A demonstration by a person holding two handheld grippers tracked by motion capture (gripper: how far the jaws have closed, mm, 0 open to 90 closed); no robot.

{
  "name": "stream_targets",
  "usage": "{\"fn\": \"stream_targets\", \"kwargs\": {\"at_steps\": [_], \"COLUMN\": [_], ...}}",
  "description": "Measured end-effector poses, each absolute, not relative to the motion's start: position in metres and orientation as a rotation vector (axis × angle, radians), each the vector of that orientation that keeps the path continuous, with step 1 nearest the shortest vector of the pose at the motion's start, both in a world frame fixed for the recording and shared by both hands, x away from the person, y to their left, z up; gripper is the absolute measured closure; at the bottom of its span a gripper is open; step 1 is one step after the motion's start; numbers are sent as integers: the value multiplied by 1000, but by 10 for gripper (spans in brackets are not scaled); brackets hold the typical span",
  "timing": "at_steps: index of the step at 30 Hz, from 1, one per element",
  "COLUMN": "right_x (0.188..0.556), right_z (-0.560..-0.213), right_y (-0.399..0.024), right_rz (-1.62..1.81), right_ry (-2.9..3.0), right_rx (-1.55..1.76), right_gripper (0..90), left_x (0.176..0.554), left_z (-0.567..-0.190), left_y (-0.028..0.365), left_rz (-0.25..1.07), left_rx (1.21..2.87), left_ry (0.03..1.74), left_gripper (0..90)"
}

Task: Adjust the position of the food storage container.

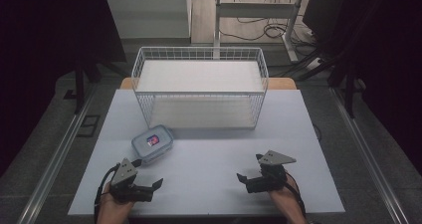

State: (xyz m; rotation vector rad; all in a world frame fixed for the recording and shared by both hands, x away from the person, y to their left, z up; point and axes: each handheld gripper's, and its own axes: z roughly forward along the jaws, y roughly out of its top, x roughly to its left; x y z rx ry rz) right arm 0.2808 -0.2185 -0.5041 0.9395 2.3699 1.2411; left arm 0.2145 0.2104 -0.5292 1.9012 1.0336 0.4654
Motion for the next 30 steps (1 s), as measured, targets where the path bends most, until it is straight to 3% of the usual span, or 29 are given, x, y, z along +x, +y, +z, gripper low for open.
{"fn": "stream_targets", "kwargs": {"at_steps": [16, 22, 30], "right_x": [289, 287, 287], "right_z": [-514, -513, -508], "right_y": [-209, -207, -206], "right_rz": [1116, 1096, 1106], "right_ry": [2346, 2341, 2314], "right_rx": [956, 951, 1023], "right_gripper": [0, 0, 0], "left_x": [216, 218, 229], "left_z": [-529, -528, -510], "left_y": [209, 206, 218], "left_rz": [424, 402, 390], "left_rx": [1947, 1968, 1914], "left_ry": [1122, 1105, 1111], "left_gripper": [34, 117, 373]}}
